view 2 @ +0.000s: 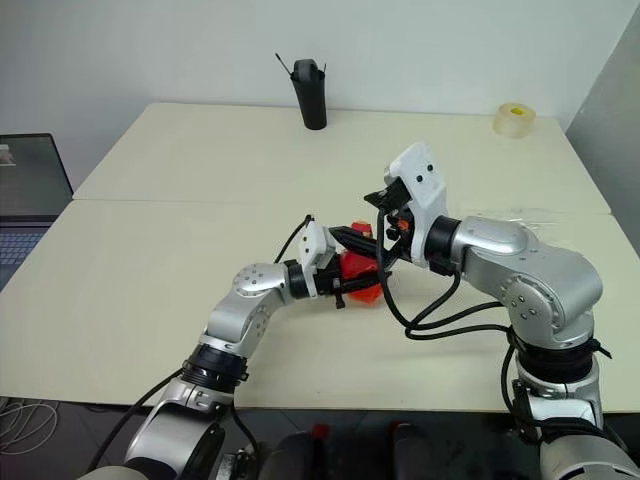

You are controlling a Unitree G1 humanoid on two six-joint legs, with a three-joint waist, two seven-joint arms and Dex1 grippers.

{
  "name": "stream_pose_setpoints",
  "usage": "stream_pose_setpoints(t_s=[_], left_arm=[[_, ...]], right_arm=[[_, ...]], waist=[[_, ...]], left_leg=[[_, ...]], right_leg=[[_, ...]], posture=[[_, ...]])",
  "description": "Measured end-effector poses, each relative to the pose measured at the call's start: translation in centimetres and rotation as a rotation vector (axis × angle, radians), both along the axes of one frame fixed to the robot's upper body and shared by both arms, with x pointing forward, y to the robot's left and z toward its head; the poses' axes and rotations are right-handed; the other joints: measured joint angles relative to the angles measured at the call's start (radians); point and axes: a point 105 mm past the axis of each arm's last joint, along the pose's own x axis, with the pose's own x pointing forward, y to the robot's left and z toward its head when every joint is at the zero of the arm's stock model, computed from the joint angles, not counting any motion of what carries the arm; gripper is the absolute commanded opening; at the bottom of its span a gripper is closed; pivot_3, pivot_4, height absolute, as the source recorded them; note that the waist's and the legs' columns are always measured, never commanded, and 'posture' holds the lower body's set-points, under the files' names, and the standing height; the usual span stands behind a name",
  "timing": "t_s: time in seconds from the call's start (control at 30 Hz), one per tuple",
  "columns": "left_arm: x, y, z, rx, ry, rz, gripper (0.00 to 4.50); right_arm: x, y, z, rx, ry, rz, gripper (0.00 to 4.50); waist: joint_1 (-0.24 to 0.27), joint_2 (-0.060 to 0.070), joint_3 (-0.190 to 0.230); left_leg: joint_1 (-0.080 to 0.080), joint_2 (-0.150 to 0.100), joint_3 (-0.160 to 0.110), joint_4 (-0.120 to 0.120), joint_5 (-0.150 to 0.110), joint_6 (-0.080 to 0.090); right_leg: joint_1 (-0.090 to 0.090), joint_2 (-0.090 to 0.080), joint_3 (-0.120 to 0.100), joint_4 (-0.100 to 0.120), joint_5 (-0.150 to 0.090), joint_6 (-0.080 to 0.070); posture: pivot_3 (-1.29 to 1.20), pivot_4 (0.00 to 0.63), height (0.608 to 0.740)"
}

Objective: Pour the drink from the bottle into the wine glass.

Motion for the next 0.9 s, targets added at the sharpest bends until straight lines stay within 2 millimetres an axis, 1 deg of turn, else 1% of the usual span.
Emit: stream_pose_setpoints(t_s=[0.07,0.27,0.43,0.63,0.77,0.83,0.9], left_arm=[[0.0,0.0,0.0,0.001,-0.001,0.002,1.55],[0.1,0.2,0.0,0.007,-0.002,0.009,1.55],[0.3,0.4,0.0,0.009,-0.004,0.026,1.55],[0.3,0.5,-0.2,0.015,0.01,0.031,1.55],[0.4,0.6,-0.2,0.016,0.011,0.039,1.55],[0.4,0.6,-0.2,0.015,0.009,0.044,1.55],[0.4,0.7,0.0,0.013,0.004,0.048,1.54]], right_arm=[[0.3,0.1,-0.1,0.019,0.009,0.001,4.5],[0.4,0.2,0.1,0.031,0.001,0.018,4.5],[1.1,0.2,-0.6,0.009,0.009,0.004,4.5],[1.4,0.2,-0.8,0.005,-0.005,0.0,4.5],[1.0,-1.0,-1.2,0.053,0.003,0.005,4.5],[0.3,-2.2,-1.2,0.063,0.004,0.006,4.5],[-0.6,-3.9,-1.1,0.067,-0.002,-0.006,4.5]], waist=[[0.0,0.0,0.0],[0.0,0.0,0.0],[0.0,0.0,0.0],[0.0,0.0,0.0],[0.001,0.0,0.0],[0.002,0.0,0.0],[0.004,0.0,0.0]], left_leg=[[0.0,0.0,0.0,0.0,0.0,0.0],[0.0,0.0,0.0,0.0,0.0,0.0],[0.0,0.0,0.0,0.0,0.0,0.0],[0.0,0.0,0.0,0.0,0.0,0.0],[0.0,0.0,0.0,0.0,0.0,0.0],[-0.001,0.0,0.0,0.0,0.0,0.0],[-0.002,0.0,-0.001,0.0,0.0,0.0]], right_leg=[[0.0,0.0,0.0,0.0,0.0,0.0],[0.0,0.0,0.0,0.0,0.0,0.0],[0.0,0.0,0.0,0.0,0.0,0.0],[0.0,0.0,0.0,0.0,0.0,0.0],[0.0,0.0,0.0,0.0,0.0,0.0],[0.0,0.0,0.0,-0.001,0.0,0.0],[0.0,-0.001,-0.001,-0.001,0.0,0.0]], posture=[[0.0,0.15,0.74],[0.0,0.15,0.74],[0.0,0.15,0.74],[0.0,0.15,0.74],[0.0,0.15,0.74],[0.0,0.15,0.74],[0.0,0.15,0.74]])
